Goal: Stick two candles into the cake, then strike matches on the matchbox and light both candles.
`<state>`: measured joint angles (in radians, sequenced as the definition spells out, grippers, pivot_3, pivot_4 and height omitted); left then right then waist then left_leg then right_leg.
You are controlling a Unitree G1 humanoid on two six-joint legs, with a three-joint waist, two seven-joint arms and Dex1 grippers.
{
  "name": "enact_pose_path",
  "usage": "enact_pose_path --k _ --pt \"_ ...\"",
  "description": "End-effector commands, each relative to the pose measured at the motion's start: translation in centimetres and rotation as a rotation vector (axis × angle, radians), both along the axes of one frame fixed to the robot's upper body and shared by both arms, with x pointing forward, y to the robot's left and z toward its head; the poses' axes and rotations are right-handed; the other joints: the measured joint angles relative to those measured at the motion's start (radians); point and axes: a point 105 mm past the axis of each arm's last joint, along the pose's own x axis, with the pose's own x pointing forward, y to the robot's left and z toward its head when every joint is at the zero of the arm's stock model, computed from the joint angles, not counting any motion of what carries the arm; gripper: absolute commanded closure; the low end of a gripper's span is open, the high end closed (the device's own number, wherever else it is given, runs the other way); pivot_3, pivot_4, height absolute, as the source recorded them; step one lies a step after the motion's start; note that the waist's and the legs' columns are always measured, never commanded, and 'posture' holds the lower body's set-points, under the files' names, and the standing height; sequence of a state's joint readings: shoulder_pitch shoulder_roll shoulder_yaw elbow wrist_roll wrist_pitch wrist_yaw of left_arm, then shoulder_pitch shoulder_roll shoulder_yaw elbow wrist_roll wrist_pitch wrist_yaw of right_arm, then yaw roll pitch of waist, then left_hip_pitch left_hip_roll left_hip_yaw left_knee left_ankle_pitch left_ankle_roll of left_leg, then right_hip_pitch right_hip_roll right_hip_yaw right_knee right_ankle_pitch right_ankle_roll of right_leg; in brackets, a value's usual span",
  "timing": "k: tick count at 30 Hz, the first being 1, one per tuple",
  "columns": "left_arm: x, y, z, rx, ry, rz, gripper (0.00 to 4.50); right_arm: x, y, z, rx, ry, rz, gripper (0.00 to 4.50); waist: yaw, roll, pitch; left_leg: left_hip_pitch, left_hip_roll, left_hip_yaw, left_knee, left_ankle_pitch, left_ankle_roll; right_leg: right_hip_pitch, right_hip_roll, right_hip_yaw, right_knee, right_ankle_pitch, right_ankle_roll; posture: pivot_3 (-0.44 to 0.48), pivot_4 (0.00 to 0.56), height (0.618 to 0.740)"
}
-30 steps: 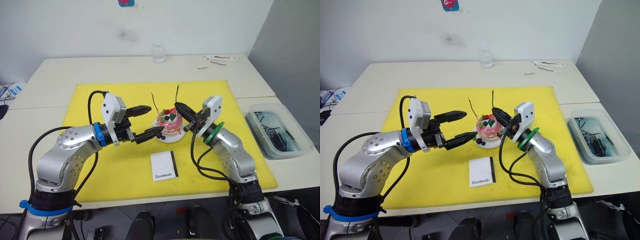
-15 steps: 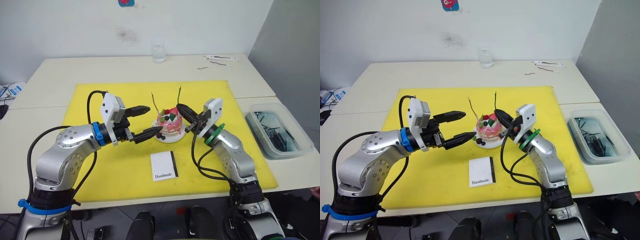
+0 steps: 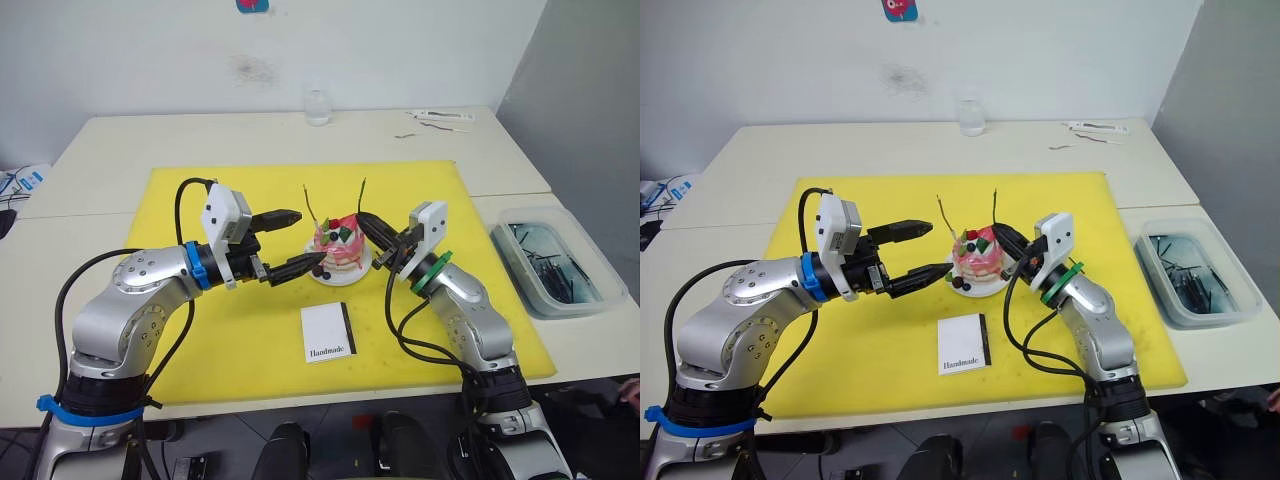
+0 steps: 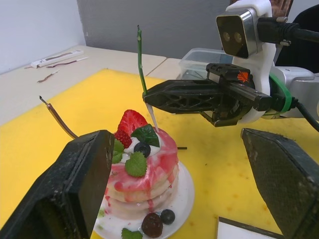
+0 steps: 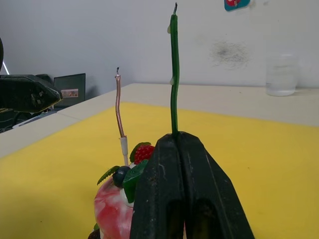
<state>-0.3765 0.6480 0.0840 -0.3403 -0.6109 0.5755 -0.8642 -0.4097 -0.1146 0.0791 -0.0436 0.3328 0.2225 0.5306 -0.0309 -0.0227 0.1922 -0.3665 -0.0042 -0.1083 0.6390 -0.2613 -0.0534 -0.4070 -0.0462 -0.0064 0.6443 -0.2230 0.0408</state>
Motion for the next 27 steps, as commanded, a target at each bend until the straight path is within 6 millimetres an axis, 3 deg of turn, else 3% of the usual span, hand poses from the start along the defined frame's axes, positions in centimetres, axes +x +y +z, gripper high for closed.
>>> enact_pose_path --k 1,17,27 --pt "0.0 0.1 1.0 0.004 -0.051 0.002 0.00 -0.2 -0.2 0.7 0.016 -0.032 -0.009 4.48 0.000 0.000 0.000 0.000 0.000 0.000 0.000 0.000 0.000 0.000 0.000 0.000 0.000 0.000 0.000 0.000 0.150 0.740" --pt "0.2 0.5 0.9 0.004 -0.051 0.011 0.00 -0.7 -0.2 -0.6 0.001 -0.006 -0.011 4.48 0.000 0.000 0.000 0.000 0.000 0.000 -0.003 0.000 0.000 -0.001 0.000 0.000 -0.001 -0.001 -0.001 0.000 0.150 0.740" --pt "0.4 0.7 0.6 0.008 -0.052 0.013 0.00 -0.7 -0.2 0.4 0.010 -0.035 -0.002 4.48 0.000 0.000 0.000 0.000 0.000 0.000 -0.004 0.000 0.000 -0.001 0.000 0.000 -0.001 -0.001 -0.001 0.000 0.150 0.740"
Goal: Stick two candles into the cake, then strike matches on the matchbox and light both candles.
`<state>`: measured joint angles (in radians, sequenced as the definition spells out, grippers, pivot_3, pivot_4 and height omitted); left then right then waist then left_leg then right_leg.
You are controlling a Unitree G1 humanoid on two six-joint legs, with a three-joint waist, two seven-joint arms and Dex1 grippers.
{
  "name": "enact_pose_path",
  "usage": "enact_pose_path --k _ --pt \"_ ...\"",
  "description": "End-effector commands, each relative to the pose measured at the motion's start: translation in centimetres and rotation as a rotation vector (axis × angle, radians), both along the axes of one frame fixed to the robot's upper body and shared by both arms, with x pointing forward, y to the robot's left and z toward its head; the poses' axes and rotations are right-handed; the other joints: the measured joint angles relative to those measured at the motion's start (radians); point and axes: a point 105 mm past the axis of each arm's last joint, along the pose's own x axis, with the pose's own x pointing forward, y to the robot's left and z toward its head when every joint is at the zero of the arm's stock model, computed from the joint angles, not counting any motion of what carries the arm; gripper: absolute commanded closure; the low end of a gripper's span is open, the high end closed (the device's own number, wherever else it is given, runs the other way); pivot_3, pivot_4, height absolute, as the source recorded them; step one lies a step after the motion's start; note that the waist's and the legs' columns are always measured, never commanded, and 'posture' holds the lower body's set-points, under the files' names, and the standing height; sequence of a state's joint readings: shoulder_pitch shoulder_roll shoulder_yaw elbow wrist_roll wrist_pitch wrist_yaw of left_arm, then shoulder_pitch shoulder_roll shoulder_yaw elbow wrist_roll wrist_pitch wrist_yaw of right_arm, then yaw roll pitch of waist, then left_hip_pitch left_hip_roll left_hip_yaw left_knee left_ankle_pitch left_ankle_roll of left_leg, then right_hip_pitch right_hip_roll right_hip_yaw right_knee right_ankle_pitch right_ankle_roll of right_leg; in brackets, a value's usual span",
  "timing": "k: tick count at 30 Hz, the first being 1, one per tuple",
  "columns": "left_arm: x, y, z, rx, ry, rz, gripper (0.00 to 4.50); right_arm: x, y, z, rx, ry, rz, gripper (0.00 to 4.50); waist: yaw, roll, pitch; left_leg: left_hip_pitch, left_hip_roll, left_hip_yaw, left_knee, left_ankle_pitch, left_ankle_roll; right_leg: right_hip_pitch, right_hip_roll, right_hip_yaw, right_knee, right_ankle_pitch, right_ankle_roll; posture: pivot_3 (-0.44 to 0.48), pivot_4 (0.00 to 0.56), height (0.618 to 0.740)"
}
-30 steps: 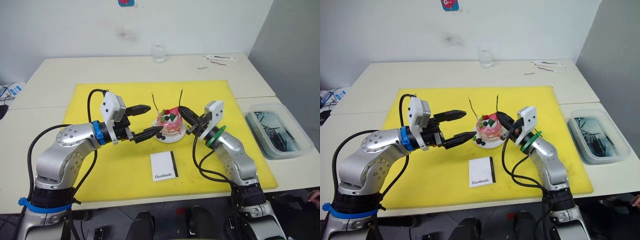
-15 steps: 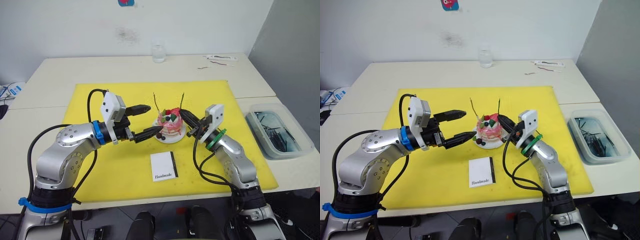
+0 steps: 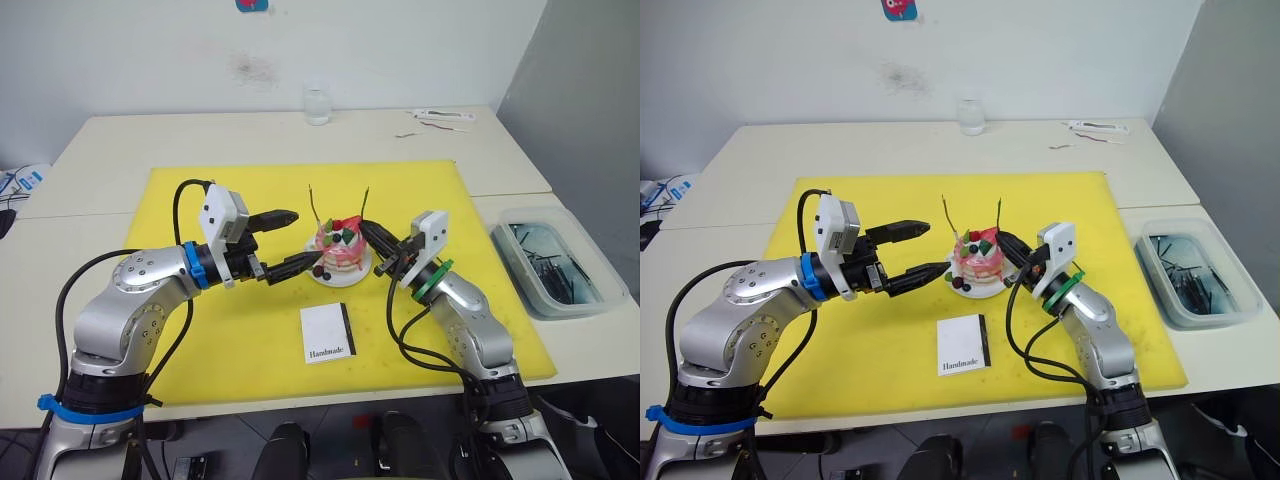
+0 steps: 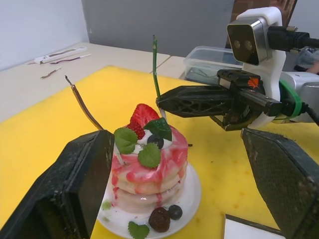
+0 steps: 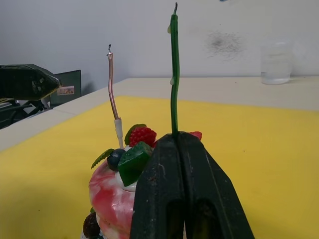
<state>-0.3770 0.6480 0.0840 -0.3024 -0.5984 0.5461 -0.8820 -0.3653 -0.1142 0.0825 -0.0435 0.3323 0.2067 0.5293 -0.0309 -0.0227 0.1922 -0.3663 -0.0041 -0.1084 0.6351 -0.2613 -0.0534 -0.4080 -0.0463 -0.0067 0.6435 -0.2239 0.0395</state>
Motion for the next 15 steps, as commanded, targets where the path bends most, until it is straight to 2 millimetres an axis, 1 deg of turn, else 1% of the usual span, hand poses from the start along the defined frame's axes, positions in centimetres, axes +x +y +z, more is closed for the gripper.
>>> enact_pose_path --k 1,2,5,8,15 --pt "0.02 0.29 0.92 0.009 -0.053 0.006 0.00 -0.32 0.15 1.69 0.007 -0.066 0.012 4.48 0.000 0.000 0.000 0.000 0.000 0.000 0.000 0.000 0.000 0.000 0.000 0.000 0.000 0.000 0.000 0.000 0.150 0.740" --pt "0.04 0.30 0.91 0.010 -0.054 0.006 0.00 -0.32 0.18 1.76 0.008 -0.068 0.012 4.48 0.000 0.000 0.000 0.000 0.000 0.000 0.000 0.000 0.000 0.000 0.000 0.000 0.000 0.000 0.000 0.000 0.150 0.740" --pt "0.04 0.29 0.87 0.011 -0.053 0.004 0.00 -0.28 0.18 1.84 0.005 -0.074 0.011 3.86 0.000 0.000 0.000 0.000 0.000 0.000 -0.001 0.000 0.000 0.000 0.000 0.000 0.000 0.000 0.000 0.000 0.150 0.740" --pt "0.01 0.26 0.86 0.011 -0.053 0.002 0.00 -0.28 0.18 1.93 0.005 -0.077 0.010 2.84 0.000 0.000 0.000 0.000 0.000 0.000 -0.001 0.000 0.000 -0.001 0.000 0.000 0.000 0.000 0.000 0.000 0.150 0.740" --pt "0.02 0.28 0.81 0.012 -0.054 0.003 0.00 -0.52 -0.02 2.26 0.006 -0.084 0.018 2.84 0.000 0.000 0.000 0.000 0.000 0.000 -0.003 0.000 0.000 -0.001 0.000 0.000 0.000 -0.001 -0.001 0.000 0.150 0.740"
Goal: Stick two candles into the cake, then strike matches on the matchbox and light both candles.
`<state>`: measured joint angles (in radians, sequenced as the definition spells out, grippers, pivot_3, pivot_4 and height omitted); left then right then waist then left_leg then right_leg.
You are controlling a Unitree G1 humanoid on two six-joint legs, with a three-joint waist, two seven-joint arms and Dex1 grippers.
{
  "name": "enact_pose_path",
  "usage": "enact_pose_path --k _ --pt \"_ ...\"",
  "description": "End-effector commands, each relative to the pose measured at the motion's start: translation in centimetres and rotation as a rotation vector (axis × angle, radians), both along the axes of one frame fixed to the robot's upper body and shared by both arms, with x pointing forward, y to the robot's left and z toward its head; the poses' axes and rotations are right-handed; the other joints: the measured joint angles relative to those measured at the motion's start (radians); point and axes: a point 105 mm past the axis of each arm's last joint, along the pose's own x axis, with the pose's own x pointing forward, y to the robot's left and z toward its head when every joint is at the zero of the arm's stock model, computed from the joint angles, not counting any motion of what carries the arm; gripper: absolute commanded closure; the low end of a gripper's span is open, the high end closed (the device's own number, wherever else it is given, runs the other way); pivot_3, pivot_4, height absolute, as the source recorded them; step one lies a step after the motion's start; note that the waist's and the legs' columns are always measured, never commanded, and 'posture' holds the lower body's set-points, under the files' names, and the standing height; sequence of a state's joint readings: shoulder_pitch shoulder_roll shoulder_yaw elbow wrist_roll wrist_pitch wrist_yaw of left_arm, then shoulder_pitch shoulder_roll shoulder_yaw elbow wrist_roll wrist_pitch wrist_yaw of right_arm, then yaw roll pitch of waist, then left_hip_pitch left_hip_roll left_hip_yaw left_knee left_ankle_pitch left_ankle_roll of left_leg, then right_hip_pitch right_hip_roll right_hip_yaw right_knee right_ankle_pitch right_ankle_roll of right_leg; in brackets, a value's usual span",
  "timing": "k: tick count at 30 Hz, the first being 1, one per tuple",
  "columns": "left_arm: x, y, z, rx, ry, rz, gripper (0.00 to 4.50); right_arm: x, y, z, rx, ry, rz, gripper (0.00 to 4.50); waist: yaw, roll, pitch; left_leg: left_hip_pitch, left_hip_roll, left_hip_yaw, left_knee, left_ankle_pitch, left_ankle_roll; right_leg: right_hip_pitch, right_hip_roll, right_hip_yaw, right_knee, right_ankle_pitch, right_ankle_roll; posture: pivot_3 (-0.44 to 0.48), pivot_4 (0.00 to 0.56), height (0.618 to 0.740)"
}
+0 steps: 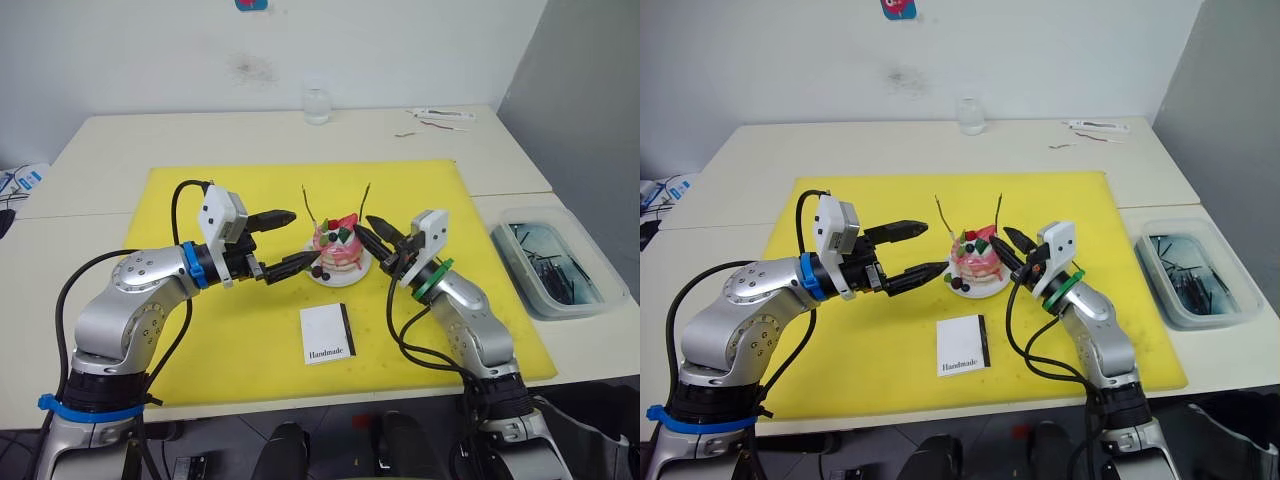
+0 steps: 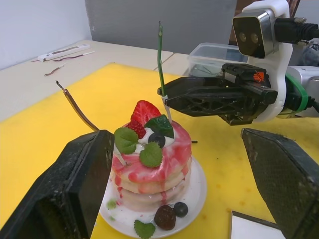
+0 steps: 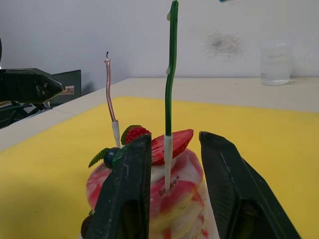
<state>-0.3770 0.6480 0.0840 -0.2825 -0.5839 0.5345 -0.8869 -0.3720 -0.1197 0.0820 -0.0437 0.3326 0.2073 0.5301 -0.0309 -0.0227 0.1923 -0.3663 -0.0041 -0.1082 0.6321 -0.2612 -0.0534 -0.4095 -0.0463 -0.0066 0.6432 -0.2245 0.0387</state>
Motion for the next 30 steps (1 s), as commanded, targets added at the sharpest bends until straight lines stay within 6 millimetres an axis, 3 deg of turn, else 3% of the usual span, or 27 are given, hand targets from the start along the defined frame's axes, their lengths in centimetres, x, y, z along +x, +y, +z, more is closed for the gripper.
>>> enact_pose_path --k 1,6,14,20,25,30 --pt "-0.3 0.0 1.1 0.008 -0.056 -0.011 0.00 -0.7 -0.1 2.1 0.010 -0.077 0.021 2.84 0.000 0.000 0.000 0.000 0.000 0.000 0.000 0.000 0.000 0.000 0.000 0.000 0.000 0.000 0.000 0.000 0.150 0.740" --pt "-0.5 0.2 1.1 0.032 -0.061 -0.036 0.00 -1.9 -1.3 2.1 -0.034 -0.073 0.049 2.84 0.001 0.000 0.000 0.000 0.000 0.000 -0.001 0.000 0.000 0.000 0.000 0.000 0.000 0.000 0.000 0.000 0.150 0.740" --pt "-2.3 -0.8 0.4 0.116 -0.059 -0.196 0.00 -4.5 -7.1 0.7 -0.290 -0.015 0.033 2.84 0.002 0.000 0.000 -0.001 -0.001 0.001 -0.002 0.000 0.000 0.000 -0.001 0.000 -0.002 -0.001 0.000 0.000 0.150 0.740" --pt "-3.3 -2.1 0.1 0.140 -0.065 -0.318 0.00 -5.7 -10.0 -0.7 -0.386 0.114 -0.035 2.84 0.002 0.000 0.000 0.000 0.000 0.001 -0.002 0.000 0.000 0.000 -0.001 -0.001 -0.001 -0.002 -0.001 0.000 0.150 0.740" --pt "-3.2 -2.3 -0.3 0.146 -0.066 -0.334 0.00 -5.0 -10.7 -1.5 -0.441 0.124 -0.094 2.84 0.001 0.000 0.000 0.000 0.000 0.002 -0.002 0.000 0.000 0.000 -0.001 0.000 -0.001 -0.002 -0.001 0.000 0.150 0.740" --pt "-3.2 -1.6 -0.6 0.167 -0.067 -0.327 0.00 -4.6 -8.9 -1.6 -0.435 0.107 -0.063 2.84 0.001 -0.001 0.000 0.000 0.000 0.001 -0.002 0.000 0.000 0.000 0.000 -0.001 -0.001 -0.005 -0.005 0.000 0.150 0.740"
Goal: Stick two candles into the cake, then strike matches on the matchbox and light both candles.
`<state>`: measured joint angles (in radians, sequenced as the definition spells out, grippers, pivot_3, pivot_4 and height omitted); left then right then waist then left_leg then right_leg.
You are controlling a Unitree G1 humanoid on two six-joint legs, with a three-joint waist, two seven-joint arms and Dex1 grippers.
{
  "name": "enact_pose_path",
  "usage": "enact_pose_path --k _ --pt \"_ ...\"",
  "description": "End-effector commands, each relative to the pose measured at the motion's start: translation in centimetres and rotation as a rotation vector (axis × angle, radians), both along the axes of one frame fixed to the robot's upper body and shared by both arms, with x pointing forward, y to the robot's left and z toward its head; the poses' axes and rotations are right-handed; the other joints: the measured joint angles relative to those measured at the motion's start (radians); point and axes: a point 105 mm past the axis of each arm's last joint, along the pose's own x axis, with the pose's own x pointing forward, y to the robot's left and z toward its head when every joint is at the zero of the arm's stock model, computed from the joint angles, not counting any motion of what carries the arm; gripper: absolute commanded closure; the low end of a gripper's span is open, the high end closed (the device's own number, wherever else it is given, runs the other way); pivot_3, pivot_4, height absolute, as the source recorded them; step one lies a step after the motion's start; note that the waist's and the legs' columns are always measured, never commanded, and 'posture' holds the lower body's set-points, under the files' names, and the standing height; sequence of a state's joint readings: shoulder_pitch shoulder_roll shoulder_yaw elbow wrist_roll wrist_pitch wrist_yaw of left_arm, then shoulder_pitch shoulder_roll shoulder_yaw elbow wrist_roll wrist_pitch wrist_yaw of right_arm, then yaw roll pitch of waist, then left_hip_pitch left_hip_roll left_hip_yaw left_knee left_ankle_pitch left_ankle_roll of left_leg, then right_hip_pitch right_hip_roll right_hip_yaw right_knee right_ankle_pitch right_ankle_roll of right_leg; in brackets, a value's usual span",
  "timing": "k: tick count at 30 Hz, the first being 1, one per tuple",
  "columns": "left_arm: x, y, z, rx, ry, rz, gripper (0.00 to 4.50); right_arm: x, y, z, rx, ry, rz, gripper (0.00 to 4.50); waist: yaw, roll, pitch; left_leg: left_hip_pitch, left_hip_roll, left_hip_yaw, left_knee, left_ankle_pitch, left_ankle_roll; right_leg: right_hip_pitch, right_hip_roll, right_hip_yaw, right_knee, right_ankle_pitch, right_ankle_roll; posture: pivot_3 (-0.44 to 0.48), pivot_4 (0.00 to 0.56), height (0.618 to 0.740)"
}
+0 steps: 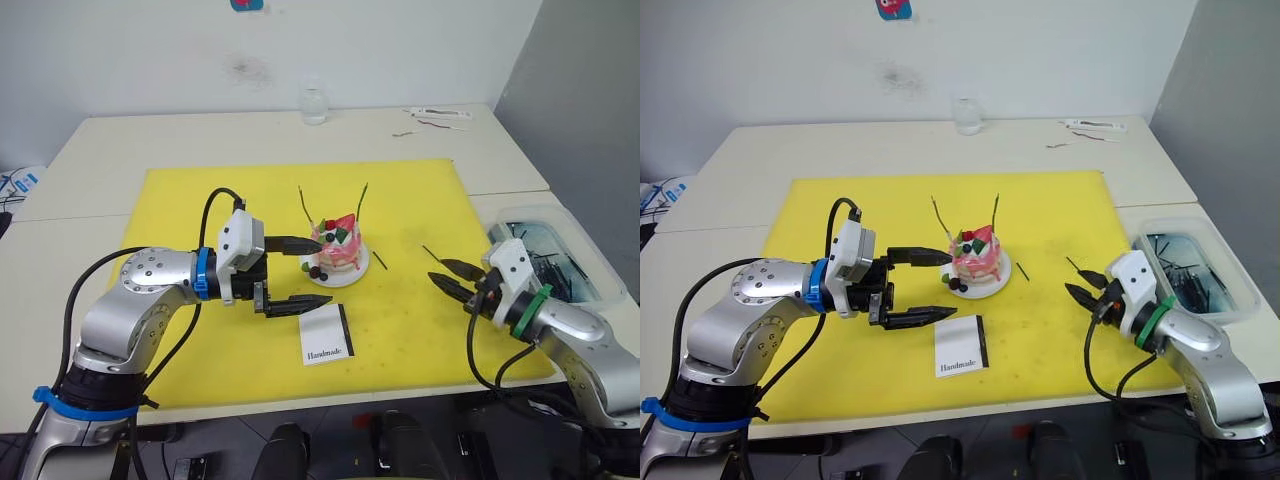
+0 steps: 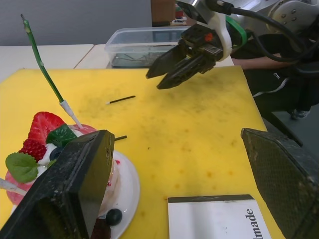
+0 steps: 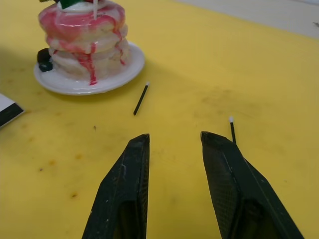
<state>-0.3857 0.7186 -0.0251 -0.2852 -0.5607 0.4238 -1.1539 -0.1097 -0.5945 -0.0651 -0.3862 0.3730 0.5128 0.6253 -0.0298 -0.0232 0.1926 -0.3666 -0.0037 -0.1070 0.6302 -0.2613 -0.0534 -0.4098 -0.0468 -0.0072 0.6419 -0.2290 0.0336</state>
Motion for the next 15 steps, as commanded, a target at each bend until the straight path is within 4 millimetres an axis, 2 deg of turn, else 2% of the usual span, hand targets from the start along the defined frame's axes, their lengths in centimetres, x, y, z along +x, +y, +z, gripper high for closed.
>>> enact_pose_path --k 1,3,6,8,10,12,14,15 --pt "0.0 0.7 0.5 0.023 -0.055 0.005 0.00 -0.3 1.8 0.8 0.016 -0.038 0.052 2.84 0.000 0.000 0.000 0.000 0.000 0.000 0.000 0.000 0.000 0.000 0.000 0.000 0.000 0.000 0.000 0.000 0.150 0.740" --pt "0.7 1.9 0.7 0.043 -0.081 0.052 0.00 -0.9 2.5 0.7 0.027 -0.029 0.086 2.84 0.000 0.000 0.000 0.000 0.000 0.000 0.000 0.000 0.000 0.000 0.000 0.000 0.000 0.001 0.004 0.000 0.150 0.740" --pt "2.7 5.4 1.4 0.070 -0.097 0.183 0.00 -2.0 3.3 0.7 0.017 -0.014 0.176 2.84 0.000 0.000 0.000 -0.001 0.000 0.000 0.000 0.000 0.000 0.000 0.000 0.000 0.000 0.001 0.004 0.000 0.150 0.740" --pt "3.3 7.7 2.0 0.029 0.000 0.269 0.00 -2.6 3.8 0.7 -0.002 -0.011 0.246 2.84 -0.001 0.000 0.000 0.000 0.000 -0.001 -0.001 0.000 0.000 -0.001 0.000 -0.001 0.000 0.001 0.004 0.000 0.150 0.740" --pt "2.8 8.9 1.8 -0.011 0.139 0.298 0.00 -2.8 4.0 0.7 -0.022 -0.012 0.292 2.84 -0.002 0.000 0.000 0.000 0.000 -0.001 -0.001 0.000 0.000 -0.001 0.000 -0.001 0.000 -0.001 0.001 0.000 0.150 0.740" --pt "0.3 9.5 -0.1 -0.030 0.454 0.259 0.00 -3.0 4.6 0.5 -0.051 -0.011 0.353 2.84 -0.006 -0.001 0.001 -0.001 0.000 -0.001 -0.001 0.000 0.000 -0.001 0.000 -0.001 0.000 -0.001 0.001 0.000 0.150 0.740" --pt "-2.0 9.0 -1.5 -0.054 0.751 0.233 0.00 -3.2 5.1 0.3 -0.088 -0.010 0.412 2.84 -0.011 0.000 0.001 0.000 0.000 0.000 -0.001 0.000 0.000 0.000 0.000 0.000 0.000 -0.002 0.002 0.000 0.150 0.740" --pt "-2.5 8.8 -1.9 -0.054 0.835 0.235 0.00 -3.3 5.3 0.1 -0.100 -0.010 0.431 2.84 -0.012 -0.001 0.002 0.000 0.000 0.000 -0.001 0.000 0.000 -0.001 -0.001 0.000 0.001 -0.002 0.003 0.000 0.150 0.740"
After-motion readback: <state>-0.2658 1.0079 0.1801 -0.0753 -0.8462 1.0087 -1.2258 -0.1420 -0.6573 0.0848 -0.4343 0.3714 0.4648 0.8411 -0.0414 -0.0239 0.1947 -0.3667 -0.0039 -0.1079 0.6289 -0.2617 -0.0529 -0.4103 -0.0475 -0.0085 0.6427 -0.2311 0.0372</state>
